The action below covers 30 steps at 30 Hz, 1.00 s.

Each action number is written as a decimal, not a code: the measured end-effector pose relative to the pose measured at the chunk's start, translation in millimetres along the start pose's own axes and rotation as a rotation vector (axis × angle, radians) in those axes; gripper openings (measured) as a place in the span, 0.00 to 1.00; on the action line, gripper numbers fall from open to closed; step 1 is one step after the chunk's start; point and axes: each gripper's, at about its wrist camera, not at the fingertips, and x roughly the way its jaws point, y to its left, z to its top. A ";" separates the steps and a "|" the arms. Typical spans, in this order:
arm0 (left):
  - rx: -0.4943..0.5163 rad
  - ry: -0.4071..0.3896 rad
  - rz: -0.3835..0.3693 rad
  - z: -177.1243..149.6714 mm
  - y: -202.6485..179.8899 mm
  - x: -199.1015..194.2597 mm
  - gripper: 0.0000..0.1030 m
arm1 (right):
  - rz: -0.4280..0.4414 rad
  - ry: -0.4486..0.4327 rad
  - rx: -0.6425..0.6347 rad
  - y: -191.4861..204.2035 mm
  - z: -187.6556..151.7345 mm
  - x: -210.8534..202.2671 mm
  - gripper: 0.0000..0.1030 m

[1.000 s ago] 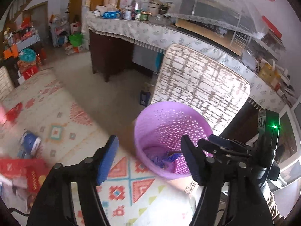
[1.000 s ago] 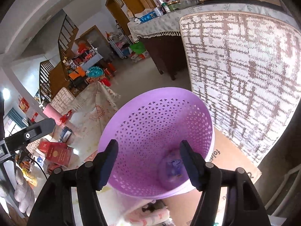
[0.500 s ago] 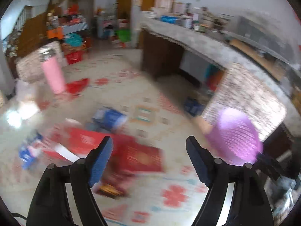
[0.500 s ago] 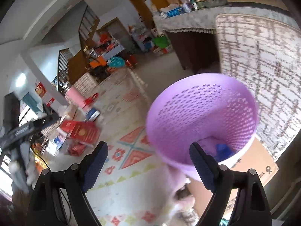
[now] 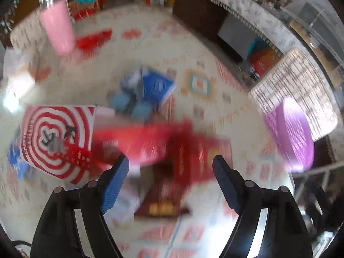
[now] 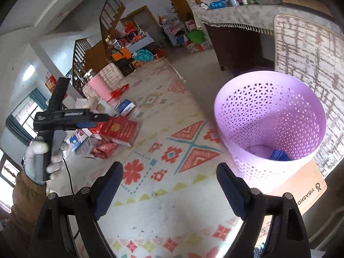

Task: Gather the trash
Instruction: 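Grasp the red-white target box with the left gripper while the right grasps the red cigarette box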

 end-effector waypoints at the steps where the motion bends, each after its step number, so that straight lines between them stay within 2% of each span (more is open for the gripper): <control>1: -0.002 0.031 -0.012 -8.2 3.6 -0.2 0.77 | 0.006 0.008 -0.002 3.9 -0.4 3.3 0.89; 3: 0.008 0.070 0.000 -30.2 13.0 -4.0 0.77 | 0.021 0.025 -0.004 9.7 -0.9 11.2 0.89; 5: 0.014 0.040 -0.003 -45.3 20.3 -17.5 0.77 | 0.033 0.039 -0.012 15.2 -0.5 18.5 0.89; 8: 0.021 -0.071 -0.027 -60.4 33.7 -50.6 0.77 | 0.045 0.056 -0.033 28.1 -2.0 29.0 0.89; 10: 0.002 -0.169 0.016 -64.6 46.2 -70.2 0.77 | 0.056 0.068 -0.040 34.8 -4.1 35.2 0.89; 13: -0.044 -0.258 0.096 -65.4 68.0 -84.2 0.78 | 0.063 0.082 -0.046 43.1 -6.4 41.5 0.89; 15: -0.086 -0.267 0.134 -67.7 83.3 -82.6 0.78 | 0.061 0.087 -0.049 44.7 -8.2 43.6 0.89; 18: -0.140 -0.252 0.098 -71.7 101.4 -71.5 0.79 | 0.051 0.088 -0.049 44.3 -10.2 45.4 0.89; 22: -0.173 -0.306 0.077 -54.8 113.8 -66.2 0.78 | 0.043 0.104 -0.033 43.0 -10.4 51.2 0.89; 26: -0.225 -0.346 0.010 -15.6 129.5 -64.7 0.80 | 0.036 0.113 -0.037 45.1 -13.0 53.9 0.89; 29: -0.206 -0.284 -0.006 16.3 136.3 -43.7 0.82 | 0.032 0.123 -0.028 45.6 -14.2 57.9 0.89; 30: -0.217 -0.241 -0.047 21.8 140.7 -33.5 0.82 | 0.031 0.125 -0.026 46.0 -14.5 58.5 0.89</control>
